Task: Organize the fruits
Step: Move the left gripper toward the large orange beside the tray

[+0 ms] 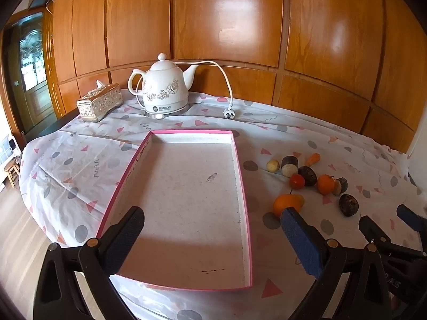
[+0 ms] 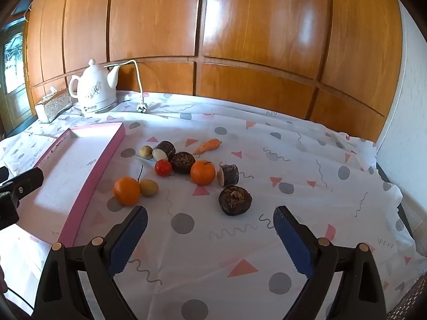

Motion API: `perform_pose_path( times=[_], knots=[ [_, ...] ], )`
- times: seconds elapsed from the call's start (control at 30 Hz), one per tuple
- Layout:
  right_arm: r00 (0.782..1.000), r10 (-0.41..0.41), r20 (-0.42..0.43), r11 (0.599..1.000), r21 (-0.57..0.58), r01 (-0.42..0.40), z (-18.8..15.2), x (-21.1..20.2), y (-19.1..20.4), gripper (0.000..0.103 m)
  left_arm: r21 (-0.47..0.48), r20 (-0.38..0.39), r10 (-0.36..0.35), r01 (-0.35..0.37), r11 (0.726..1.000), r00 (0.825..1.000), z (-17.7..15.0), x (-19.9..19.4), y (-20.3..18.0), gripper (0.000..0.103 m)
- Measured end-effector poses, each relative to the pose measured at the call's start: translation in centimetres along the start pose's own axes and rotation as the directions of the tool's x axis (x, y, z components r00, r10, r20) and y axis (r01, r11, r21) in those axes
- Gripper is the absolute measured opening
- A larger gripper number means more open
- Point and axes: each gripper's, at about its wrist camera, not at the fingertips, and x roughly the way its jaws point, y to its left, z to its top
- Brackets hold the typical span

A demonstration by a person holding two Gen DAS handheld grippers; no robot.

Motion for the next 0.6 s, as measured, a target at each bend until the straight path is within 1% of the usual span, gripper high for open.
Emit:
perform_pose_path(
  times=[0.17,0.2,0.5,0.53,0.6],
  knots=[
    [1.000,0.000,-0.002,1.000,0.009,0.000,-0.1,-0.2,0.4,0.097,0.001,-0.002,-0.001,0.001,1.000,1.000,0.0,0.0,-0.1,0.103],
    [1.000,0.025,-0.013,0.999,0.030,-0.025,0.0,0.0,-0.4,0.097,0.001,-0.002,-0.001,0.001,1.000,1.000,0.0,0.0,-0.1,0.103],
    [0.999,0.030,-0.017,0.999,0.032,-0.029,0.3,0.4,-0.9,0.097,0.003,-0.007,-0.005,0.005,1.000,1.000,-0.1,0.1,-0.1,0.103],
    [0.999,0.051,-0.017,0.997,0.063,-0.050,0.0,0.0,-0.4,0.097,0.004,-0.007,-0.006,0.006,1.000,1.000,-0.1,0.2,-0.1,0.103],
    [0.999,0.046,-0.018,0.997,0.056,-0.045,0.0,0.0,-0.3,0.097,0.005,-0.009,-0.010,0.010,1.000,1.000,-0.1,0.2,-0.1,0.103]
  ],
)
